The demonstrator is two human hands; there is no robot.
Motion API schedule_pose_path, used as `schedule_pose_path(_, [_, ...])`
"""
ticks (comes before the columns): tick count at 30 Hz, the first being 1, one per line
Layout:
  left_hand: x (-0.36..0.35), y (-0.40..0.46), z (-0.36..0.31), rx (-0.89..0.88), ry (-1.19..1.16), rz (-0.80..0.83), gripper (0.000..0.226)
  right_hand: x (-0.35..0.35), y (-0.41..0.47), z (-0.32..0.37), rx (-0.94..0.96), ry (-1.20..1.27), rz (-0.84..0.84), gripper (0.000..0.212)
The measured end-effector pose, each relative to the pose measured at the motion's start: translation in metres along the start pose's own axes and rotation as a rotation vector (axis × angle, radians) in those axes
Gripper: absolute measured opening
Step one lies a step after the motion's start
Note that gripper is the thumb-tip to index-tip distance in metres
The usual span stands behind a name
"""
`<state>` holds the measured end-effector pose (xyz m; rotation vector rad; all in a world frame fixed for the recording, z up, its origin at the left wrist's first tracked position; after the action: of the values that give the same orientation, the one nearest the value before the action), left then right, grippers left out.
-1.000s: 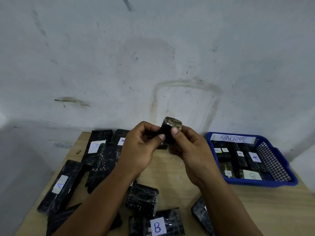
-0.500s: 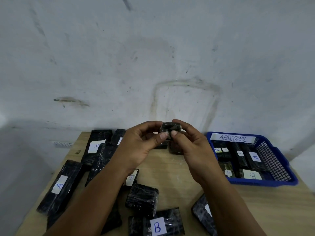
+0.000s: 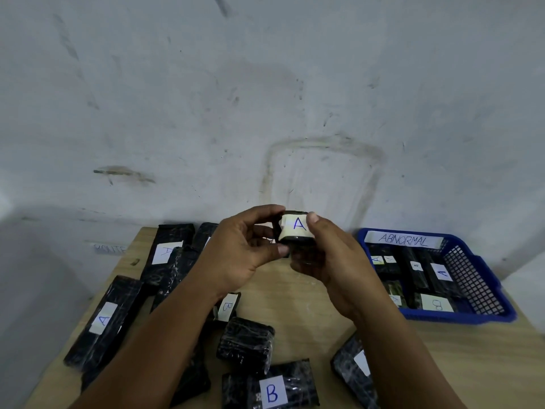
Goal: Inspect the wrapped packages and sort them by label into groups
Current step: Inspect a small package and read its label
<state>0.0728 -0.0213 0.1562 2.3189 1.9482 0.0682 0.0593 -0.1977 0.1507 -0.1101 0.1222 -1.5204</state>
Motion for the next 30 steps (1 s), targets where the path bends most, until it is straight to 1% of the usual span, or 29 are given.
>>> schedule_pose_path(1, [0.0, 0.0, -0.001, -0.01, 0.015, 0.023, 0.063, 0.0, 0.001, -0.002, -0.006, 0.01, -0.008, 0.04])
schedule_pose_path(2, [-0.001, -0.001, -0.001, -0.012, 0.019, 0.043, 0.066, 0.0, 0.003, -0.004, -0.006, 0.024, -0.019, 0.037])
schedule_pose_path(4, [-0.004, -0.002, -0.002, 0.019, -0.019, 0.056, 0.069, 0.001, 0.005, -0.005, 0.013, 0.063, -0.039, 0.041])
schedule_pose_path(5, [-0.006, -0.003, -0.002, 0.046, -0.048, 0.052, 0.067, 0.001, 0.005, -0.005, 0.032, 0.071, -0.053, 0.04])
schedule_pose_path(8, [-0.009, -0.004, -0.002, 0.103, -0.083, 0.02, 0.043, 0.002, 0.003, -0.002, 0.091, 0.021, -0.088, 0.04])
schedule_pose_path(11, [-0.01, -0.001, -0.001, 0.081, -0.045, 0.023, 0.026, 0.0, 0.001, -0.003, 0.099, -0.042, -0.084, 0.04])
schedule_pose_path(13, [-0.008, 0.0, 0.0, 0.043, -0.012, 0.025, 0.029, -0.001, 0.0, -0.003, 0.07, -0.049, -0.028, 0.039])
schedule_pose_path(15, [-0.004, 0.002, 0.001, -0.008, 0.055, 0.013, 0.038, -0.002, -0.001, -0.002, 0.029, -0.04, 0.027, 0.045])
schedule_pose_path(16, [-0.003, 0.003, 0.001, -0.031, 0.089, 0.015, 0.042, -0.002, -0.001, -0.003, 0.001, -0.023, 0.021, 0.047])
schedule_pose_path(17, [-0.003, 0.003, 0.001, -0.049, 0.112, 0.022, 0.043, -0.001, -0.001, -0.004, -0.018, -0.009, 0.009, 0.044])
schedule_pose_path(19, [-0.004, 0.003, 0.002, -0.073, 0.116, 0.04, 0.046, 0.001, 0.001, -0.008, -0.011, -0.003, -0.023, 0.03])
schedule_pose_path(21, [-0.008, 0.002, 0.003, -0.056, 0.049, 0.065, 0.047, 0.004, 0.001, -0.01, 0.028, -0.012, -0.053, 0.025])
schedule_pose_path(23, [-0.012, 0.002, 0.005, -0.001, -0.054, 0.081, 0.04, 0.007, 0.001, -0.014, 0.053, -0.015, -0.064, 0.036])
schedule_pose_path(25, [-0.016, 0.003, 0.009, 0.028, -0.077, 0.064, 0.032, 0.009, 0.001, -0.017, 0.066, -0.028, -0.077, 0.052])
schedule_pose_path(28, [-0.022, 0.007, 0.017, 0.031, -0.109, -0.019, 0.024, 0.012, -0.001, -0.027, 0.031, 0.047, -0.128, 0.074])
schedule_pose_path(30, [-0.03, 0.008, 0.026, 0.071, -0.194, -0.08, 0.022, 0.014, -0.004, -0.034, -0.01, 0.129, -0.147, 0.081])
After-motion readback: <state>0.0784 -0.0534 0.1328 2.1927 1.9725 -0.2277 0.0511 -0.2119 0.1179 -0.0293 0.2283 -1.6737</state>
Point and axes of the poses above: each hand's wrist, its own y-axis towards the middle knuckle, its own x-axis out of the back of the hand, z = x × y, the point moved 3 cm from there along y, towards the middle knuckle, and after that the axes turned 7 degrees about -y, right-handed, at the moved point
